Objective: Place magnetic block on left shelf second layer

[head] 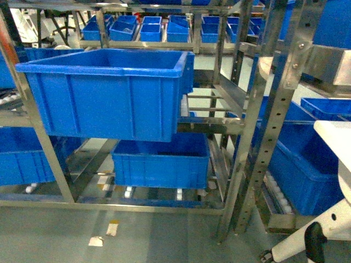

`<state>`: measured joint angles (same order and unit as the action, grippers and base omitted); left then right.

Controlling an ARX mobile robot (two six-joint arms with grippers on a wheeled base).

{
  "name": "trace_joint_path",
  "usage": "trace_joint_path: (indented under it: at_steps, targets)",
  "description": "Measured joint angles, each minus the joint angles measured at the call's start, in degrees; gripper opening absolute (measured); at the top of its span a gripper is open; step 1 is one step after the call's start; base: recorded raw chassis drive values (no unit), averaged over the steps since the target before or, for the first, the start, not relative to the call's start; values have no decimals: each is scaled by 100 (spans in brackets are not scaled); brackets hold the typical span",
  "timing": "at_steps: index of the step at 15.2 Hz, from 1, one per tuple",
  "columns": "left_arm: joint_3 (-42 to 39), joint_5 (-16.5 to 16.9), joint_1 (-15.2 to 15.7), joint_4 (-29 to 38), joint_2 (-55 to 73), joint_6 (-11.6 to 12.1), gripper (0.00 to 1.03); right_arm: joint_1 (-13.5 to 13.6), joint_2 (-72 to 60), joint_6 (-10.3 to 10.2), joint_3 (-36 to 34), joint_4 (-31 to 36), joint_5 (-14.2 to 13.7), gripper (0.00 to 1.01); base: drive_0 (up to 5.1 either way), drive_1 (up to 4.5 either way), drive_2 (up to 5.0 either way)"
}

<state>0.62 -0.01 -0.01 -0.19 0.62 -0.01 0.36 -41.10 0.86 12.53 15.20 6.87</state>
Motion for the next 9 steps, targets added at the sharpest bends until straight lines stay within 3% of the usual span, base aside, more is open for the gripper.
trace_joint_path:
  at_steps: [9]
  targets:
    - [0, -2, 0, -9, 0, 0, 98, 0, -4, 0, 0, 2, 0, 34, -501, 245, 245]
